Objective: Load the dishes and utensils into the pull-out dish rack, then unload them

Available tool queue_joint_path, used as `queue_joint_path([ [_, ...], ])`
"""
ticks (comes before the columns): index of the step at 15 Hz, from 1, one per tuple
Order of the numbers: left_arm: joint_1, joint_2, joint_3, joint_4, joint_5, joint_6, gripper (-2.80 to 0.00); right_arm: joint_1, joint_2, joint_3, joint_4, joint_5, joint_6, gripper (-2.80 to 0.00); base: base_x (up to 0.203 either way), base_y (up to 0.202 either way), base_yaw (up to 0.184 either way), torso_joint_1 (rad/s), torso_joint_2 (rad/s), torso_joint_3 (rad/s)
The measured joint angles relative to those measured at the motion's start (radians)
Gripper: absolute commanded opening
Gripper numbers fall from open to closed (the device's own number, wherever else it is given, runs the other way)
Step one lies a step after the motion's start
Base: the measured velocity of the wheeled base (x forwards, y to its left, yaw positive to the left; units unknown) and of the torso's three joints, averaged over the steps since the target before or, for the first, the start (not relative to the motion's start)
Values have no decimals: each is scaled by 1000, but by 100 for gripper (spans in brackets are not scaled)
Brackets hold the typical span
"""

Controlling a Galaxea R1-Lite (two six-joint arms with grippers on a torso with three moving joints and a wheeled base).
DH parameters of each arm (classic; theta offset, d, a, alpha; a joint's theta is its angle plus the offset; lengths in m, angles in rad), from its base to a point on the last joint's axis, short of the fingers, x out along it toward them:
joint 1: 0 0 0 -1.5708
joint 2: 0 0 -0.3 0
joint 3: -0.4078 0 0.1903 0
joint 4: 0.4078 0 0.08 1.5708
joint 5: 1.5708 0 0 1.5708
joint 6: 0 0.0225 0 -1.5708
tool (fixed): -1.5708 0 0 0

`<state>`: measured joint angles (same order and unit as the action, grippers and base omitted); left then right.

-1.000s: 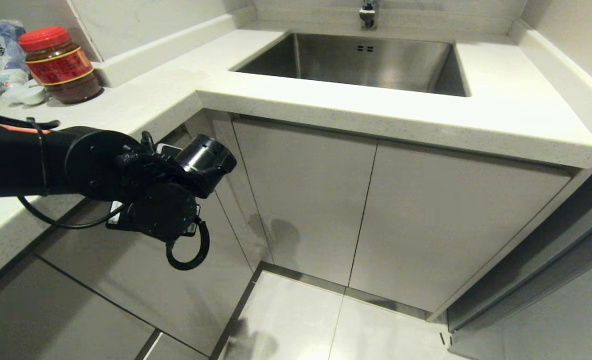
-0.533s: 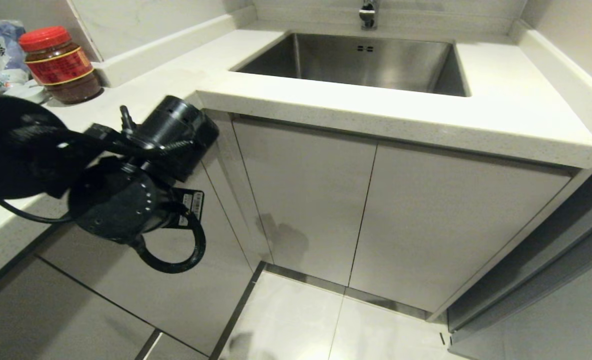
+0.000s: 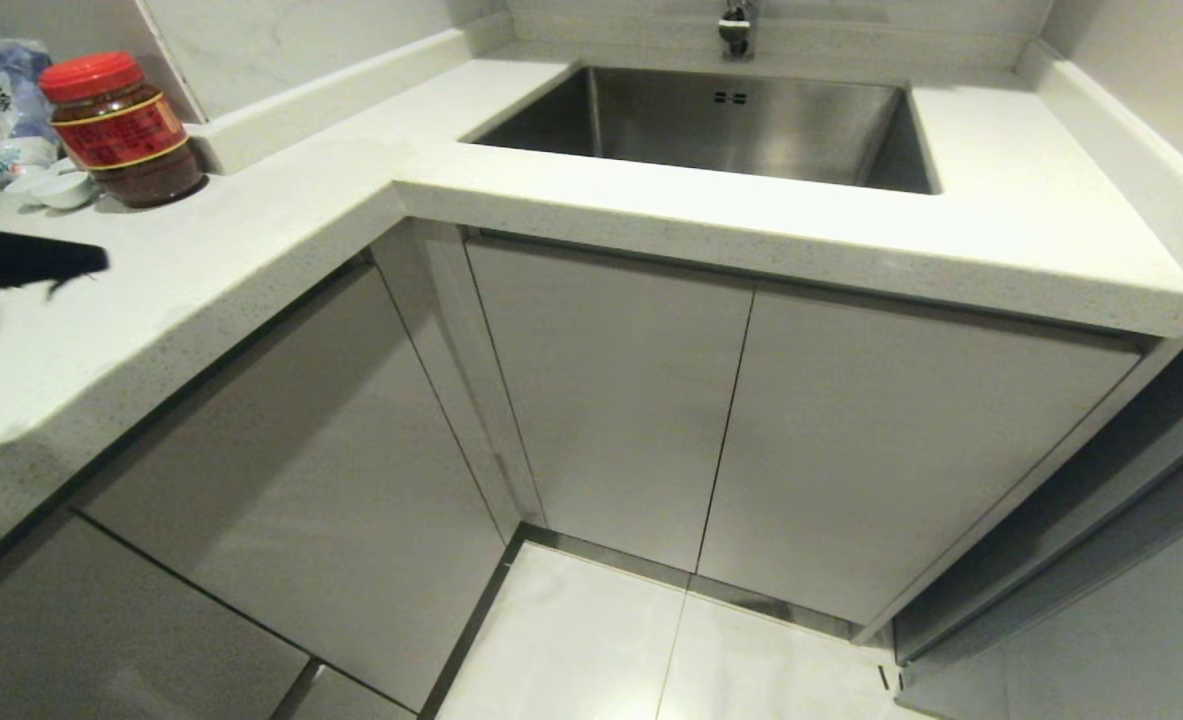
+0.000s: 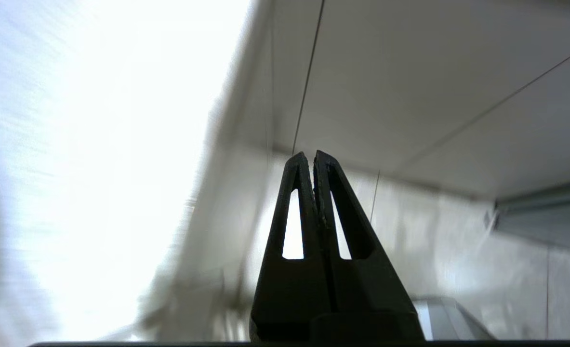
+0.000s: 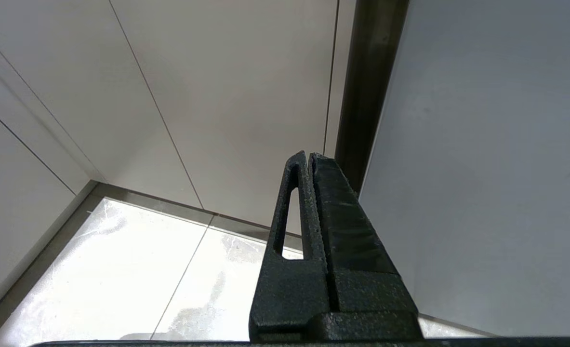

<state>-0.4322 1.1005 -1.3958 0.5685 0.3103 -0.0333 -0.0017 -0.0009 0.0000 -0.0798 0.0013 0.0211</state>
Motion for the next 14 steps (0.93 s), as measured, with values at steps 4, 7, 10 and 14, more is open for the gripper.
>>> queue_joint_path([
  [4,215,-264,198,-136,-305,263,-280,0,0,0,0,0,0,-280,0,0,0,0,0,0],
  [7,322,-457,399,-224,-398,350,-280,0,0,0,0,0,0,-280,0,0,0,0,0,0],
  [10,387,-648,610,-243,-349,365,-280,0,0,0,0,0,0,-280,0,0,0,0,0,0],
  [14,422,-899,883,-252,-292,316,-280,0,0,0,0,0,0,-280,0,0,0,0,0,0],
])
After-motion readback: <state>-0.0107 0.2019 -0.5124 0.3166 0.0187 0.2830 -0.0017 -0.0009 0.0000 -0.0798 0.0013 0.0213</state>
